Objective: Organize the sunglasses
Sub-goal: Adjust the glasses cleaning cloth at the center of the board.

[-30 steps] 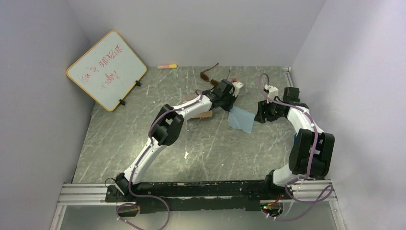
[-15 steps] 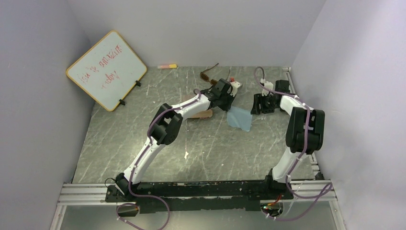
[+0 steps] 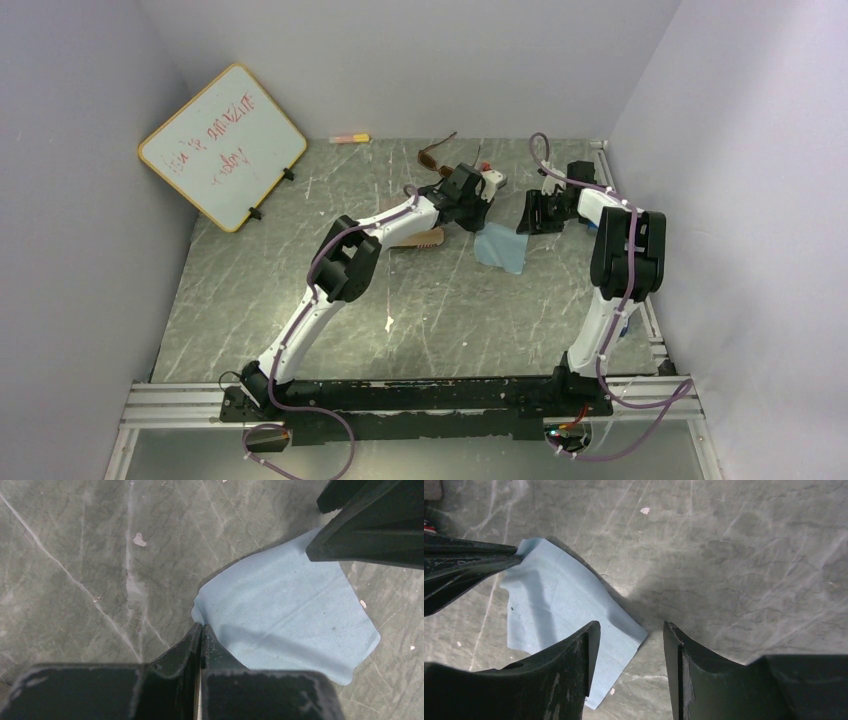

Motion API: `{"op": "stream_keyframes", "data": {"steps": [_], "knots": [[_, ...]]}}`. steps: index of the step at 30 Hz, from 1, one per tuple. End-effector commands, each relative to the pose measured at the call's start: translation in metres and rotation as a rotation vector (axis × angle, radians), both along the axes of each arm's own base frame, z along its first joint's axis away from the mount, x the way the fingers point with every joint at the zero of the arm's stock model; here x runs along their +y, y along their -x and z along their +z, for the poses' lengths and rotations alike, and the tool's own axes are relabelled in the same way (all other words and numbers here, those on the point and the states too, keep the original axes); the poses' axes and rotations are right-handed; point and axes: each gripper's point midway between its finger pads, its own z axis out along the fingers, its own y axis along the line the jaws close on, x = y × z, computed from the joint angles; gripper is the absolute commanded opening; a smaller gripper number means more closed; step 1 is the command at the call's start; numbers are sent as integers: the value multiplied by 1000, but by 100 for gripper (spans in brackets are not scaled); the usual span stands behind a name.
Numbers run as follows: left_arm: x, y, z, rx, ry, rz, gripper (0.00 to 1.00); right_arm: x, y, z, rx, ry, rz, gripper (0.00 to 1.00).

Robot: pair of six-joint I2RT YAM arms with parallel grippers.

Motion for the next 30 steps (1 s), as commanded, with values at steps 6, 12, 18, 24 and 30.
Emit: {"op": "stream_keyframes", "data": {"steps": [6, 12, 18, 24, 30], "knots": [[-10, -5, 68, -84, 95, -30, 5, 11, 10, -3, 66, -113, -33, 53], [-9, -6, 72, -94, 96, -31, 5, 13, 11, -18, 103, -154, -64, 53], [-10, -4, 70, -87, 97, -36, 5, 12, 12, -23, 122, -223, -87, 53], [-10, -5, 70, -90, 96, -38, 5, 20, 11, -25, 131, -282, -63, 49], [-10, -5, 70, -87, 97, -38, 5, 16, 7, -23, 124, -268, -93, 35]]}}
